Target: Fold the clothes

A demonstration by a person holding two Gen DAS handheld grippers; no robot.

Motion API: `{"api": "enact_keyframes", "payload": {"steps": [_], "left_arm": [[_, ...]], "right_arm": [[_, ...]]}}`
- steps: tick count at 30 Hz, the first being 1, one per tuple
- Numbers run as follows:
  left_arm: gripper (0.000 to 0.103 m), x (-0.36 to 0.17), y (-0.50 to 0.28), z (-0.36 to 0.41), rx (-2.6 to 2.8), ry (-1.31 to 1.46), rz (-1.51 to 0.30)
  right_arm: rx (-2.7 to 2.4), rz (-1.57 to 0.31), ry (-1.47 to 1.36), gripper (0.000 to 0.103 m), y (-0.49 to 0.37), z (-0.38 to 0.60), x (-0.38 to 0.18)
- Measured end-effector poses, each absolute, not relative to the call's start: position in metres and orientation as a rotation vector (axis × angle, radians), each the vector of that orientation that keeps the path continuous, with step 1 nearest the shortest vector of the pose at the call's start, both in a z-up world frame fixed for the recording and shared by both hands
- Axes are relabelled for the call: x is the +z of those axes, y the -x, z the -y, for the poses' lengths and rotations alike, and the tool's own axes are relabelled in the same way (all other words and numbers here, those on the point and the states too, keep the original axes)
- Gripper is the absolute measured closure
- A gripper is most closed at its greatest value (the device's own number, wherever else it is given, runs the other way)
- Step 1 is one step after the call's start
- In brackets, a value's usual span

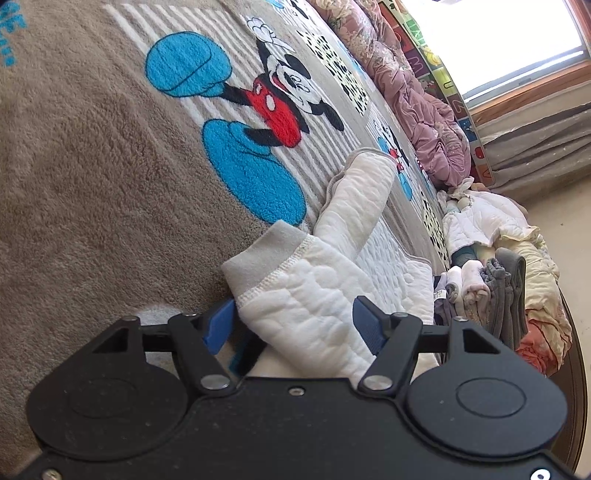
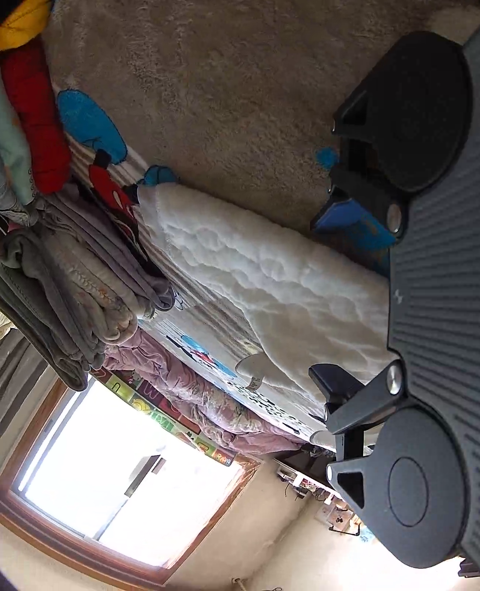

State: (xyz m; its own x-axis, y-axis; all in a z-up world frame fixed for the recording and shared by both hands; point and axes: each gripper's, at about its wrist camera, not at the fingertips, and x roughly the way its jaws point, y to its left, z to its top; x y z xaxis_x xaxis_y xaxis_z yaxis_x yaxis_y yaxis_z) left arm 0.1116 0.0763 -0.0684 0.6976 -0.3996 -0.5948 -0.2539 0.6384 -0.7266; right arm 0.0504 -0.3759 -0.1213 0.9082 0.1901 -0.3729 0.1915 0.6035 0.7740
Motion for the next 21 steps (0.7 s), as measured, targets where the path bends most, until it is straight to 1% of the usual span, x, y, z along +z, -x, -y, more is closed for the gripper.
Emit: {"api": "enact_keyframes", "payload": {"steps": [1, 2, 3, 4, 5, 6, 8, 9, 12, 14, 16, 21], "left_arm": [[0.047, -0.070, -0.114, -0.076, -0.093, 0.894, -0.822], [0.055, -0.071, -0.115, -0.075, -0.095, 0.887, -0.822], [0.058, -0.072, -0.116, -0.074, -0.099, 0.879, -0.817], [0.068, -0.070, -0.117, -0.072, -0.104, 0.864, -0.804], [0.073, -0.069, -0.117, -0.071, -0.110, 0.848, -0.791], [0.083, -0.067, -0.117, -0.069, -0.114, 0.830, -0.776], [0.091, -0.059, -0.116, -0.066, -0.121, 0.775, -0.734], [0.092, -0.053, -0.115, -0.064, -0.122, 0.746, -0.708], [0.094, -0.042, -0.114, -0.063, -0.094, 0.665, -0.652], [0.095, -0.040, -0.115, -0.075, -0.039, 0.658, -0.624], [0.095, -0.037, -0.116, -0.091, 0.026, 0.658, -0.599], [0.095, -0.035, -0.111, -0.143, 0.190, 0.723, -0.535]], "right_arm": [[0.019, -0.440, -0.933, 0.020, -0.053, 0.378, -0.123], [0.037, -0.432, -0.933, 0.019, -0.056, 0.380, -0.124], [0.045, -0.425, -0.928, 0.019, -0.057, 0.381, -0.125], [0.044, -0.416, -0.931, 0.020, -0.057, 0.382, -0.126], [0.043, -0.408, -0.931, 0.021, -0.056, 0.381, -0.126], [0.044, -0.404, -0.925, 0.021, -0.055, 0.380, -0.127], [0.053, -0.396, -0.905, 0.020, -0.054, 0.379, -0.128], [0.058, -0.389, -0.898, 0.020, -0.054, 0.378, -0.129], [0.080, -0.375, -0.853, 0.014, -0.055, 0.374, -0.129], [0.094, -0.378, -0.807, 0.007, -0.057, 0.368, -0.128], [0.102, -0.380, -0.790, 0.005, -0.058, 0.366, -0.127], [0.119, -0.364, -0.814, 0.005, -0.056, 0.370, -0.129]]}}
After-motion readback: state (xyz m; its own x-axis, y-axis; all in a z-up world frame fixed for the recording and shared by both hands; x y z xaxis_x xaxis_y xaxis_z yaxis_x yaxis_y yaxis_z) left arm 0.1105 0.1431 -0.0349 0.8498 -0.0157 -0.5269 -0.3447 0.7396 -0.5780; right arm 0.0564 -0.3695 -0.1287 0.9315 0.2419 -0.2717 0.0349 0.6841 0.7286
